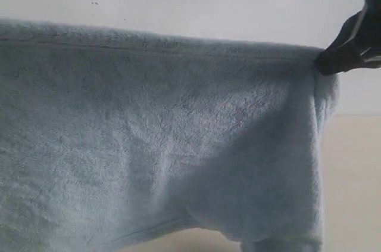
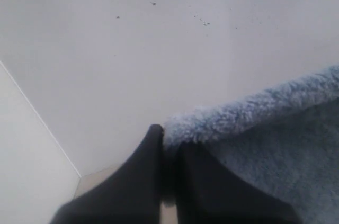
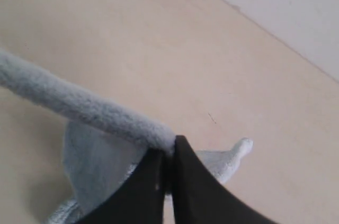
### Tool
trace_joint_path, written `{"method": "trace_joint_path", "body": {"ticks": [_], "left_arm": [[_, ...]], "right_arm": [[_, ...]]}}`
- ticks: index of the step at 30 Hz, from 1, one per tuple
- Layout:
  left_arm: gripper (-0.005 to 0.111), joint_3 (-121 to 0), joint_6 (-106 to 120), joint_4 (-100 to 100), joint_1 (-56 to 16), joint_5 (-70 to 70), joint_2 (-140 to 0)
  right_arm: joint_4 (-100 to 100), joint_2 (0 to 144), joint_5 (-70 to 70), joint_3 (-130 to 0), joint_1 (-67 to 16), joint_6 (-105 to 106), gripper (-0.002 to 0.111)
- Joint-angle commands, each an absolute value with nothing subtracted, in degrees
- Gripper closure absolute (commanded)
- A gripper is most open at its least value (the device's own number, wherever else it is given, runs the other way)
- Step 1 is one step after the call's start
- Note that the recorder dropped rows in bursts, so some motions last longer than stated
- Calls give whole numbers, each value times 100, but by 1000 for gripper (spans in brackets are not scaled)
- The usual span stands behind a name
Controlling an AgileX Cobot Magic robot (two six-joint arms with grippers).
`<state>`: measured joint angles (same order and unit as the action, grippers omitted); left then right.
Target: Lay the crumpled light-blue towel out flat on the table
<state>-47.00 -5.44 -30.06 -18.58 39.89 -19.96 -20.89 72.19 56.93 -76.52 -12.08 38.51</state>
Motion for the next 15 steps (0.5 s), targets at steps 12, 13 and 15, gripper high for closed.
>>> {"method": "trace_joint_path", "body": {"ticks": [12, 13, 15], "left_arm": [[103, -5237, 1160, -1579, -1857, 5289, -1813], [103, -5191, 1185, -1590, -1857, 5287, -1940], [103, -5084, 1185, -1590, -1907, 5140, -2177]], "right_arm": [[-471, 5616, 5946, -7666, -1195, 2742, 106], [-471, 5718, 5935, -7666, -1195, 2742, 106], [-471, 6018, 5908, -7666, -1195, 2753, 106]]}}
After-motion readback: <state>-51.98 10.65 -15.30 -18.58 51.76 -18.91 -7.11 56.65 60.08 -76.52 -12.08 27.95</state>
